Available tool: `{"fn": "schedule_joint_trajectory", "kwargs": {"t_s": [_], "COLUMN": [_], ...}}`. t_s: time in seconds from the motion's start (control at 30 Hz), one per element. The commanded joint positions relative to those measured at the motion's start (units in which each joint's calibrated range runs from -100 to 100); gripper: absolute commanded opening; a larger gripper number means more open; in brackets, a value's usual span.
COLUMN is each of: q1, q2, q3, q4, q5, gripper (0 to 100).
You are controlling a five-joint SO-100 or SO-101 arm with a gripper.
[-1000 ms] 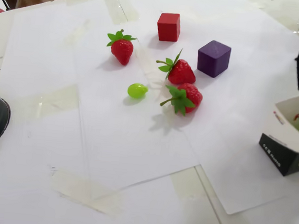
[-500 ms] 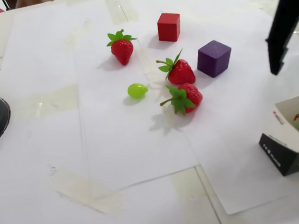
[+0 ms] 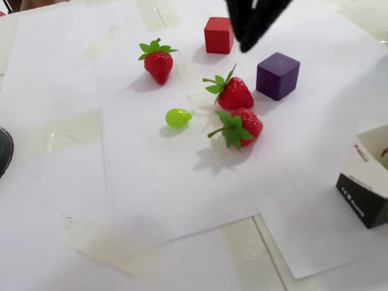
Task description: Pick up the grapes and place them in the box.
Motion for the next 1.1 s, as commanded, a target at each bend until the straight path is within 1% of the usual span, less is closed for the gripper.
{"fn": "schedule_joint_trajectory", "kwargs": {"t_s": [0.0,0.2,0.37,0.53,0.73,0.8,1.07], "q1": [4.53,7.18,8.06,8.35,8.79,8.87,8.50], "q2": [4.54,12.62,17.78,20.71,22.17,22.51,23.11], "q3": [-6.62,-6.62,-6.81,-6.81,-6.62,-6.53,-6.17], "q4": [-1.81,-7.69,-12.84,-14.55,-14.96,-15.78,-16.35], "q5": [2.34,4.25,4.30,4.20,4.20,4.40,3.47], "gripper": [0,0,0,0,5,9,17]}}
